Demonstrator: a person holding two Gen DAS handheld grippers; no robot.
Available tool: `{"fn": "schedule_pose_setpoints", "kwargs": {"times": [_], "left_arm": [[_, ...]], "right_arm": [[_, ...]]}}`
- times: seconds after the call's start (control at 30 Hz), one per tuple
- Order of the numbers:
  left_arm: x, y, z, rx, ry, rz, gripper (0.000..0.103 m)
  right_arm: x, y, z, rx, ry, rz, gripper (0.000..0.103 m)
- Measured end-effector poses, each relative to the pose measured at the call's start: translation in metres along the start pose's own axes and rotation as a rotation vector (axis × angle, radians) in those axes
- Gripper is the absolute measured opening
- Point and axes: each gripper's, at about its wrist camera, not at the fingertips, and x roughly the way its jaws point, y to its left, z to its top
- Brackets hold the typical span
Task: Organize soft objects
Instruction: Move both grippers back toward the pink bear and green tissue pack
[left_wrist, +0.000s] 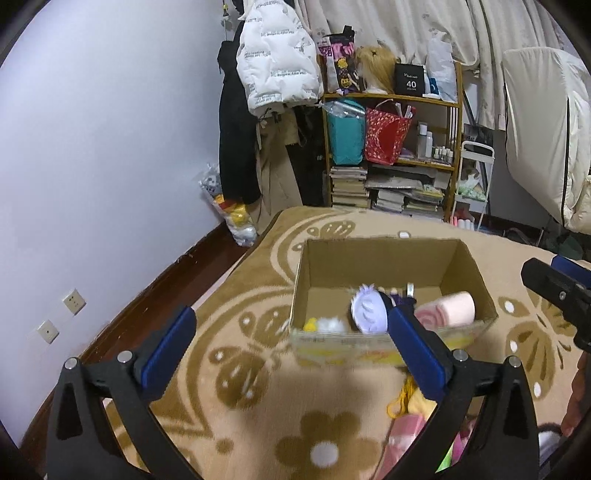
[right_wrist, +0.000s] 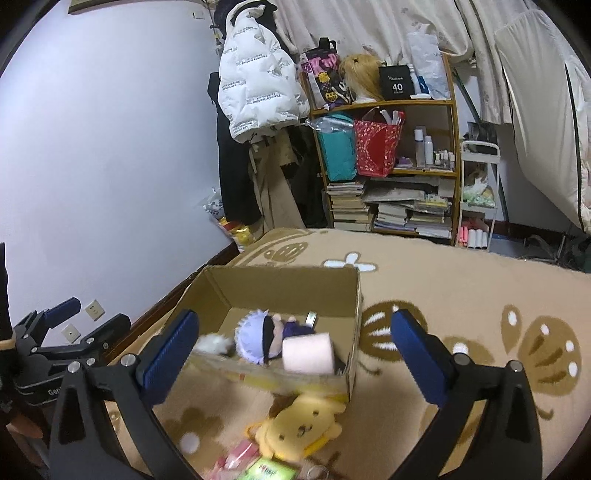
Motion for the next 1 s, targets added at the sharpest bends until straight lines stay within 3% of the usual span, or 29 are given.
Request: {"fn": "schedule_pose_setpoints", "kwargs": {"times": [0.57, 1.0], "left_arm": [[-0.038, -0.011, -0.049, -0.042, 0.127, -0.098, 0.103], [-0.026, -0.019, -0.070, -0.002, 0.233, -0.106, 0.103]], "right_arm": [[-0.054, -0.012, -0.054, 0.125, 0.101, -0.012, 0.103], [-0.042, -0.023, -0.091, 0.198, 0.237, -0.060, 0.103]]}}
